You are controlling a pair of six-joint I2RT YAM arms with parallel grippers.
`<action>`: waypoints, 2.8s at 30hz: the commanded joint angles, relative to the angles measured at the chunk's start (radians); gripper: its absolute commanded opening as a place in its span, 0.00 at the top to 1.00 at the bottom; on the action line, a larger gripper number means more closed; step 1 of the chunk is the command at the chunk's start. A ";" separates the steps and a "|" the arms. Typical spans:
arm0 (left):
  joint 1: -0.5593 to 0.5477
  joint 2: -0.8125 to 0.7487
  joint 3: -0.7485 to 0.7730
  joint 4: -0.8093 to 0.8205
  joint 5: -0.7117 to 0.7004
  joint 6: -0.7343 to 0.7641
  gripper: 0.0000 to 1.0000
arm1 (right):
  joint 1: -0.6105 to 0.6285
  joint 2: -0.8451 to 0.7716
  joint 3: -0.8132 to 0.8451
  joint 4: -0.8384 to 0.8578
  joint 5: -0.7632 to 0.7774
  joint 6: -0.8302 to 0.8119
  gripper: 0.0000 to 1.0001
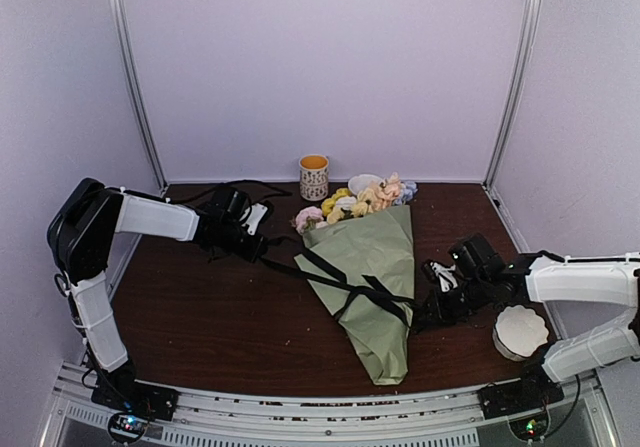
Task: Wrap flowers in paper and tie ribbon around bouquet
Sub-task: Adjust the ribbon on the folded bouquet.
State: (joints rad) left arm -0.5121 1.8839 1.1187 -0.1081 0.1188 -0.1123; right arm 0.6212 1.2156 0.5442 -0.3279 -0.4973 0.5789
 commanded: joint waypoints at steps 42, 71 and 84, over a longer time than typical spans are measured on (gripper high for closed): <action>-0.150 -0.105 -0.131 0.097 0.056 -0.111 1.00 | 0.080 0.098 0.585 -0.057 0.494 -0.142 1.00; -0.269 -0.292 -0.270 0.048 0.149 -0.054 0.52 | -0.021 0.190 0.704 -0.087 0.192 -0.335 1.00; -0.288 0.156 0.328 -0.107 0.124 0.090 0.49 | 0.042 0.211 0.874 -0.148 0.104 -0.302 1.00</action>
State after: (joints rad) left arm -0.8120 1.8935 1.4216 -0.1207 0.2337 -0.0704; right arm 0.6460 1.4292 1.3701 -0.4492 -0.3538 0.2588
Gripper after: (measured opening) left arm 0.512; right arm 0.005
